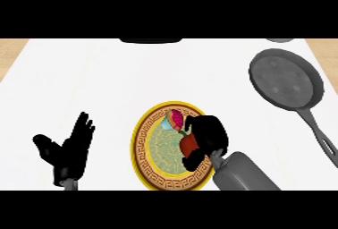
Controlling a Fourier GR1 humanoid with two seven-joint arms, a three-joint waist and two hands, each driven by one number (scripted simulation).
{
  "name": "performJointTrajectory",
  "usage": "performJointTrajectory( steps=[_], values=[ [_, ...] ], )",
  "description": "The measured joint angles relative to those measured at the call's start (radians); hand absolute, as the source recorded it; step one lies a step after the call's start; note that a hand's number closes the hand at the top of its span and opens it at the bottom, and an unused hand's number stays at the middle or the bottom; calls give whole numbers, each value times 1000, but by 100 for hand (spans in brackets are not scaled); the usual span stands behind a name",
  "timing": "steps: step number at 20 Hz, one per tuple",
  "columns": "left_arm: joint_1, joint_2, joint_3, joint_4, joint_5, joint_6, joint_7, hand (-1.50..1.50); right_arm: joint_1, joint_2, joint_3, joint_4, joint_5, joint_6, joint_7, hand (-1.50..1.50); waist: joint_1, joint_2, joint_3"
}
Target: Pick the bell pepper from the plate and place it in the pan
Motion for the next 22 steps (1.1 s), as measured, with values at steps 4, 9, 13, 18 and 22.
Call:
performJointTrajectory(
  steps=[4,9,13,18,22],
  values=[
    [14,3,3,3,-1,-23,-29,0,10,-21,-36,-4,47,3,-50,150,1,1,1],
    [3,1,13,14,3,-19,-20,0,4,-56,-30,-118,156,-73,-32,150,-6,0,2],
    [18,12,24,7,13,-32,-26,0,-5,-66,-46,-250,255,-147,41,150,-12,-3,1],
    [10,4,23,17,8,-29,-32,0,-7,-76,-118,-423,301,-140,124,150,-12,-1,1],
    [10,-5,12,6,-2,-23,-27,0,-28,-85,-222,-478,278,-98,135,150,-6,1,1]
  ],
)
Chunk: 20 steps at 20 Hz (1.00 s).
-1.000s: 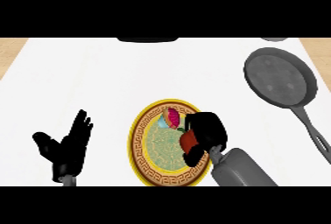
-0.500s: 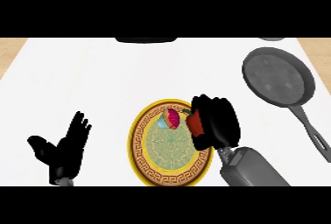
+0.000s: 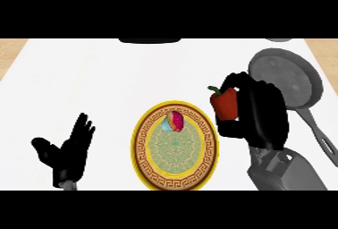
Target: Pick the bell pepper from the plate and place it in the pan
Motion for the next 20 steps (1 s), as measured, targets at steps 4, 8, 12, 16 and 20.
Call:
performJointTrajectory(
  steps=[4,8,12,16,20],
  values=[
    [-1,-5,2,5,-1,-2,-6,0,-33,-5,-119,57,-55,-30,-58,150,6,2,1],
    [-3,-14,-4,9,-9,2,-15,0,-72,-33,-247,143,-130,-59,-149,150,9,3,2],
    [2,-15,-9,-2,-11,4,-14,0,-118,-63,-330,318,-131,-155,-259,150,14,5,1],
    [-4,-8,-12,-11,-15,2,13,0,-181,-113,-411,518,-136,-246,-379,150,19,7,0],
    [-13,-14,-20,-12,-22,5,17,0,-264,-155,-487,768,-146,-350,-501,150,31,12,1]
  ],
)
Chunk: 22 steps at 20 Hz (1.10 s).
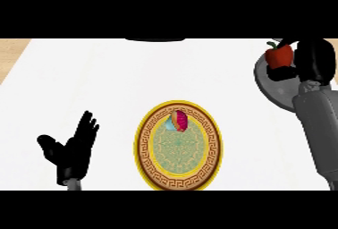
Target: Pick the bell pepper from the plate and place it in the pan
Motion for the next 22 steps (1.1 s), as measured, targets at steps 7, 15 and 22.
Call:
performJointTrajectory(
  steps=[7,15,22],
  values=[
    [-19,-2,-9,3,1,-12,9,0,-129,-78,-138,387,-83,-121,-236,150,28,14,1],
    [-47,-9,-21,16,-2,-23,-3,0,-196,-169,-166,666,-44,-102,-279,-150,63,32,4],
    [-45,-10,-22,20,-2,-29,-16,0,-226,-166,-261,743,-139,-117,-441,-150,66,33,7]
  ],
)
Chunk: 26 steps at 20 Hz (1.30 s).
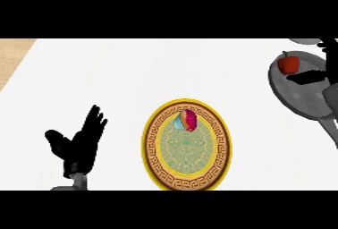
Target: Pick the bell pepper from the plate and place it in the pan
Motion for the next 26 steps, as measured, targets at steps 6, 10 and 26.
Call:
performJointTrajectory(
  steps=[6,10,26],
  values=[
    [9,0,2,-3,-2,5,-1,0,-27,-3,-178,10,-208,117,-169,-150,-15,-4,2],
    [16,2,9,-6,2,7,3,0,-29,-40,-281,43,-324,250,-233,-150,-25,-8,0],
    [26,22,42,-7,19,5,38,0,143,-210,-379,104,-490,825,-457,-150,-63,-29,-6]
  ],
)
